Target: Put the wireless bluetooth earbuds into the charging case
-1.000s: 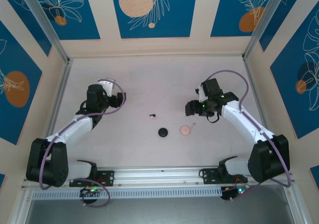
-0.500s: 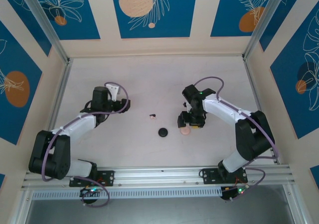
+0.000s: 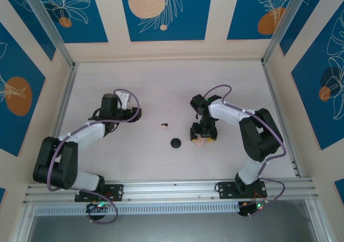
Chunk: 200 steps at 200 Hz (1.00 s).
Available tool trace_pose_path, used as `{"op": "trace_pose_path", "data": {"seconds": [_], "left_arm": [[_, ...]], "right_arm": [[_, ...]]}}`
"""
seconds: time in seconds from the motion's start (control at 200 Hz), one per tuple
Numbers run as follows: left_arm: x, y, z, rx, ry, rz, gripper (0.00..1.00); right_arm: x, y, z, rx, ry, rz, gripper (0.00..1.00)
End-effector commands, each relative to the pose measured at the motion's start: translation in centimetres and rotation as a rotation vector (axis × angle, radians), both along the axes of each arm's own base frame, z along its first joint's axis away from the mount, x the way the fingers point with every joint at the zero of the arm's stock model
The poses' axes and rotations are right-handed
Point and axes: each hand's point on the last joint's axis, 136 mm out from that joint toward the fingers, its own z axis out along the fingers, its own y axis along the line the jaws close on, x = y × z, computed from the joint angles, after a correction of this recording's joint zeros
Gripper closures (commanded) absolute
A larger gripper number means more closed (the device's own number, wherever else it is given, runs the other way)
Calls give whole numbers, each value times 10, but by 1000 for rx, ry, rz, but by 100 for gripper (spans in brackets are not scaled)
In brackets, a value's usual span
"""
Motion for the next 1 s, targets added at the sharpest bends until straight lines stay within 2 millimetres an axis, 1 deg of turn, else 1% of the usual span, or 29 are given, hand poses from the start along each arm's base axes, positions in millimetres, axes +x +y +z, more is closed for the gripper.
{"op": "trace_pose_path", "data": {"seconds": [0.0, 0.25, 0.325, 0.545, 0.665, 0.74, 0.835, 0.92, 0.995], "left_arm": [[8, -11, 14, -26, -32, -26, 23], [9, -10, 9, -23, -16, -17, 23], [9, -10, 9, -23, -14, -18, 23], [6, -11, 9, -20, -1, -25, 24], [2, -12, 11, -22, 5, -39, 26], [-3, -15, 15, -29, 14, -53, 28], [-10, -22, 25, -53, 27, -93, 29], [-17, -31, 38, -87, 52, -136, 32], [-20, -36, 51, -123, 89, -140, 37]], "right_arm": [[1, 4, -2, -9, 17, -15, 35], [6, 11, -12, -4, 13, 2, 36], [6, 11, -16, -19, 19, 8, 38], [7, 9, -24, -36, 19, 23, 48], [11, 7, -20, -39, -35, 34, 53], [17, 8, -13, -21, -99, 46, 54], [31, 9, 3, 17, -232, 63, 55], [50, 15, 24, 74, -395, 94, 57], [66, 32, 51, 185, -565, 167, 57]]}}
